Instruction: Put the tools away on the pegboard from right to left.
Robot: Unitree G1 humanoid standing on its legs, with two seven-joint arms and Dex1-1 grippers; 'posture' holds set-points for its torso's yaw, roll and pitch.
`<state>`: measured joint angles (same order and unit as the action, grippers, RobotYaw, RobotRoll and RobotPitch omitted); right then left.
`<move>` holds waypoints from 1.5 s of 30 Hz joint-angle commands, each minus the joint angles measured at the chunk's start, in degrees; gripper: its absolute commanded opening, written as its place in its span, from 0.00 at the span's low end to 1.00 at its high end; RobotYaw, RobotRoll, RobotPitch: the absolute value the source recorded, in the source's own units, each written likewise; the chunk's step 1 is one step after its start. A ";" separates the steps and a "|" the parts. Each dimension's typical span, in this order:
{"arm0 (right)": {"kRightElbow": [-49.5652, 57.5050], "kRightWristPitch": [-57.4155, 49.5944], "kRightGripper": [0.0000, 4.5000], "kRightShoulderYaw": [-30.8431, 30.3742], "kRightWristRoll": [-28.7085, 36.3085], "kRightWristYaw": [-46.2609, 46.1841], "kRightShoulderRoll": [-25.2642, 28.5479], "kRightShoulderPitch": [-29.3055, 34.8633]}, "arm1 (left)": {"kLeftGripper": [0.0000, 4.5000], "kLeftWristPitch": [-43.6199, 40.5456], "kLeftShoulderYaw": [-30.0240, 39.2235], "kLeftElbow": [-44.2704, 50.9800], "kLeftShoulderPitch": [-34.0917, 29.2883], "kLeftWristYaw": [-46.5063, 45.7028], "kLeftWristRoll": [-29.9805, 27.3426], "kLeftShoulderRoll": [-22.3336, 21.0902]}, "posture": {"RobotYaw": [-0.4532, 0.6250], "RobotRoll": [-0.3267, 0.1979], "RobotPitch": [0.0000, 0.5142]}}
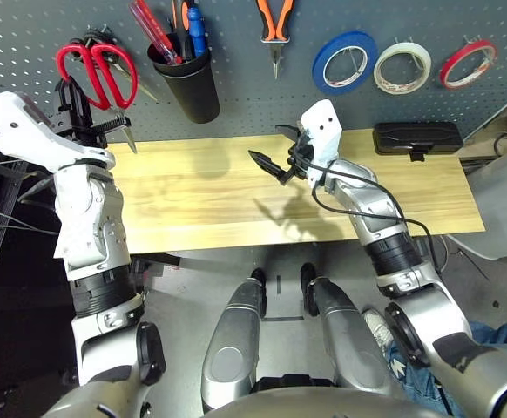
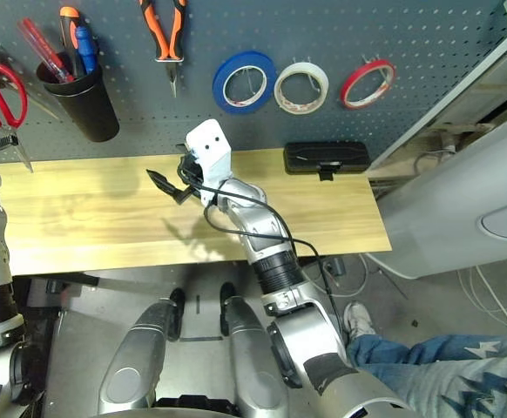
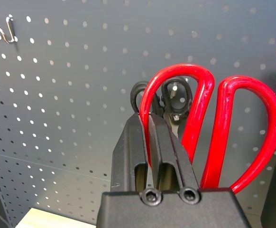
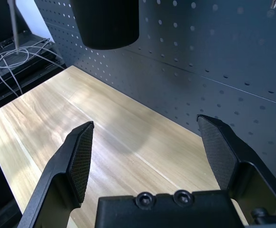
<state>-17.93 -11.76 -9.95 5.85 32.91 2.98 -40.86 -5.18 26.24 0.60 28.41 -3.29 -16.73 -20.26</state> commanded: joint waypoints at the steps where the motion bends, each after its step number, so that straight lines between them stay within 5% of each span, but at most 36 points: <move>1: 1.18 0.06 1.00 -0.83 -0.27 -0.04 -0.24 1.32 | 0.00 -0.32 0.57 -3.38 0.77 0.78 -0.22 -1.19 | 0.46 0.62 0.60; 18: 0.78 0.43 1.00 -0.47 -0.32 -0.84 -0.47 1.22 | 0.00 3.58 -1.52 -22.80 10.04 5.35 2.28 -5.85 | 0.45 0.62 0.64; 32: 0.04 5.72 1.00 1.80 0.00 -3.19 0.42 3.70 | 0.99 12.58 -6.05 -18.02 -1.65 6.43 7.75 -3.43 | 0.45 0.62 0.63; 45: -10.02 17.62 1.00 11.15 0.19 -14.65 1.53 6.35 | 1.00 7.85 -10.88 -17.68 -6.59 8.28 9.12 -0.86 | 0.46 0.62 0.59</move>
<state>-26.16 4.95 0.44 5.86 19.10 4.80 -35.74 3.48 15.81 -16.15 23.25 4.51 -8.28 -21.37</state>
